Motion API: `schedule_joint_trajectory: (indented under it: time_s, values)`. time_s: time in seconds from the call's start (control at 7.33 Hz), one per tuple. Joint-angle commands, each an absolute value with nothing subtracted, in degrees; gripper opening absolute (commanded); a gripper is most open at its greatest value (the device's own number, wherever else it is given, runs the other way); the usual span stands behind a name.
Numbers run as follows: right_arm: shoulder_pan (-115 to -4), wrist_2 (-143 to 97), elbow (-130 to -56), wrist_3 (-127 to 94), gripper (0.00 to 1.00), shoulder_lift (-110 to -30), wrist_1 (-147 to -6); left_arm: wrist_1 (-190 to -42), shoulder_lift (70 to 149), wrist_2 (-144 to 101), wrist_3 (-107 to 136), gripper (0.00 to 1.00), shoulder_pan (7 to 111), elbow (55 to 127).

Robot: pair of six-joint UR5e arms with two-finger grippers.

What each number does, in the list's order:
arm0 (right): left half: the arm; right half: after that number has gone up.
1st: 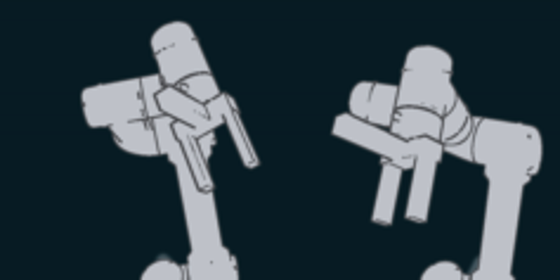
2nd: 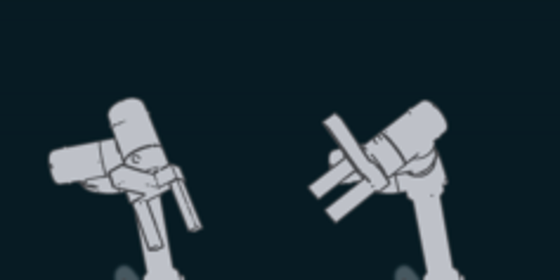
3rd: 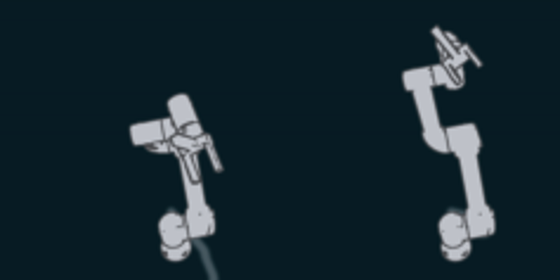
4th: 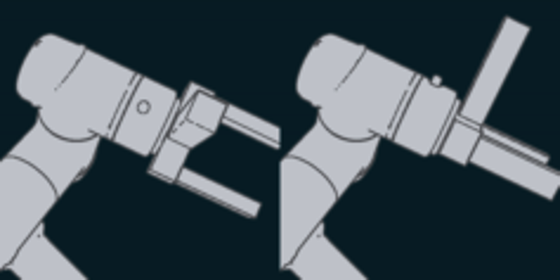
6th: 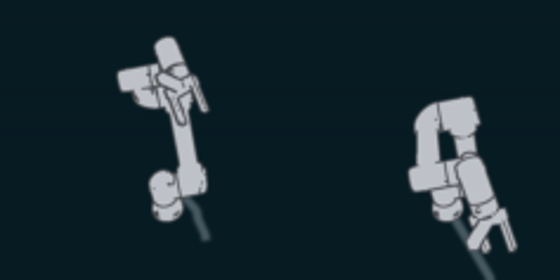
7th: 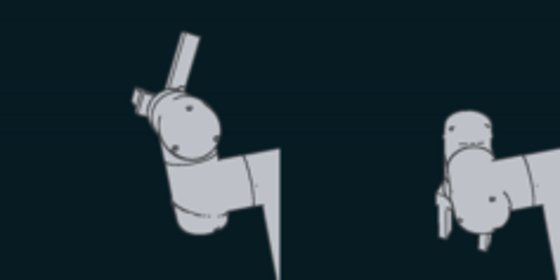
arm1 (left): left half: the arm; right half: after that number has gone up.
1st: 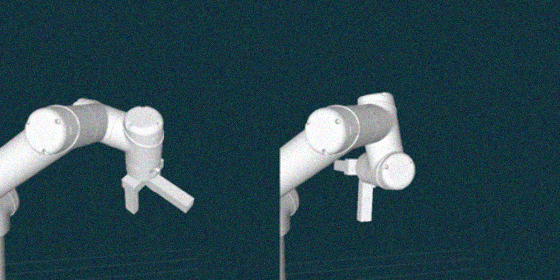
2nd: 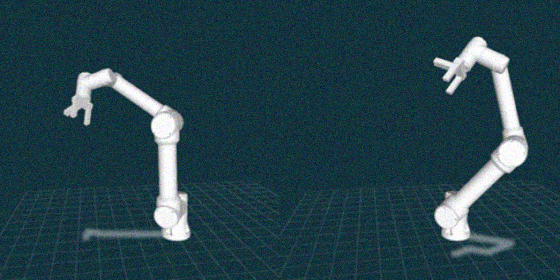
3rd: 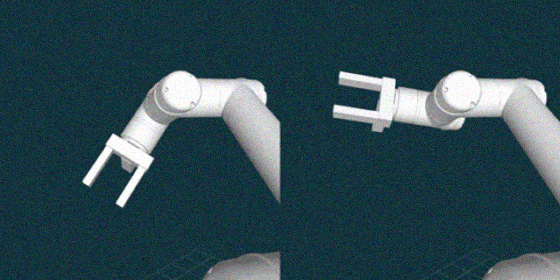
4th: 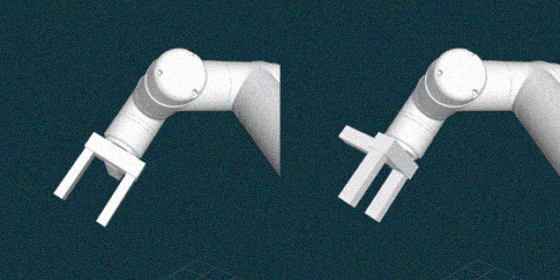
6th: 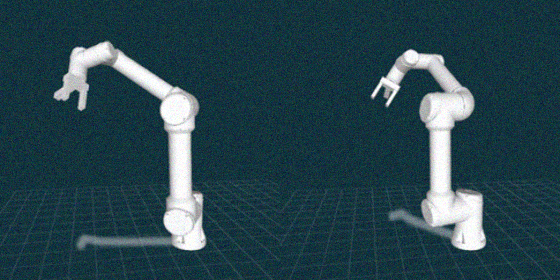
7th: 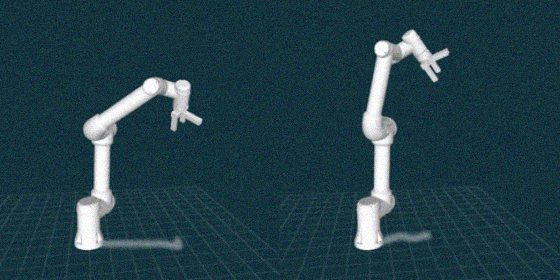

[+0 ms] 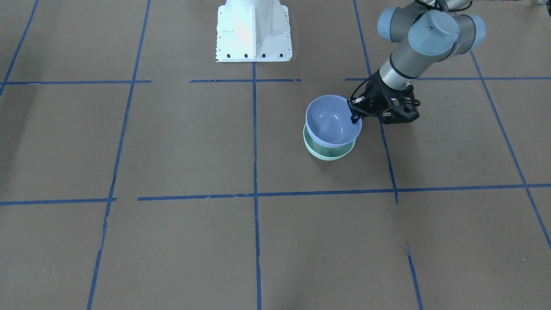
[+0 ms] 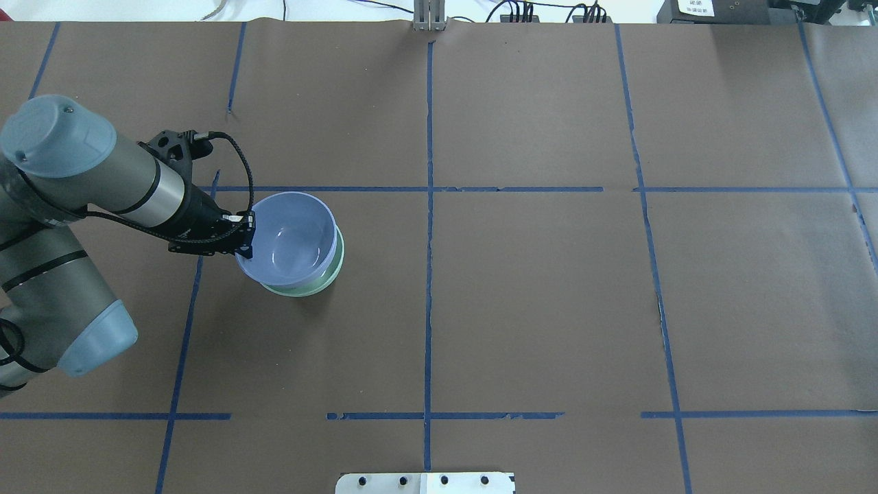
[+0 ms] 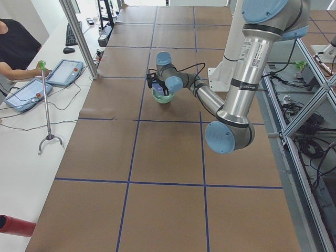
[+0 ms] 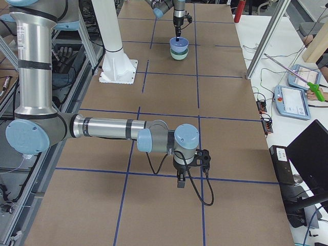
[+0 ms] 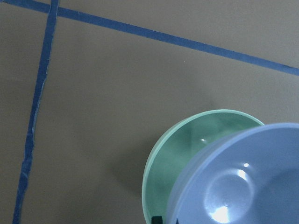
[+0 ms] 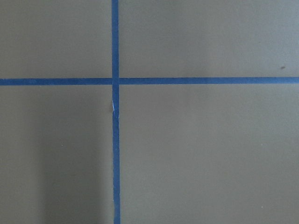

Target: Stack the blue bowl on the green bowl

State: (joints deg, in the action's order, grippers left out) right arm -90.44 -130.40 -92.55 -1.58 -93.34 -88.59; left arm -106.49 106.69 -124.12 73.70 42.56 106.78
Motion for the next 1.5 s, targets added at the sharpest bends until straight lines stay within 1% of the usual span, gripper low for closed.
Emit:
schedule_joint_trajectory:
  time_s: [0.0, 0.55, 0.68, 0.95, 1.23, 1.36]
  values:
    - [-90.4, -130.4, -92.5, -1.6, 1.00, -93.3, -88.6, -107.0, 106.7, -124.1, 72.3, 0.99, 42.5, 106.1]
    - [-90.4, -130.3, -92.5, -1.6, 1.00, -93.3, -88.6, -107.1, 106.2, -124.1, 71.9, 1.00, 42.8, 106.7]
    - [-90.4, -130.3, -92.5, -1.6, 1.00, -93.3, -88.6, -107.1, 106.2, -124.1, 70.3, 1.00, 45.4, 108.0]
    - [-90.4, -130.3, -92.5, -1.6, 1.00, -93.3, -88.6, -102.8, 105.9, -124.6, 50.8, 1.00, 54.0, 108.6]
    - [-90.4, -130.3, -92.5, -1.6, 1.00, -93.3, -88.6, -97.1, 103.1, -126.5, 30.3, 1.00, 65.2, 109.6]
    - [-90.4, -130.3, -92.5, -1.6, 1.00, -93.3, -88.6, -95.4, 101.5, -128.4, 20.8, 1.00, 70.0, 108.8]
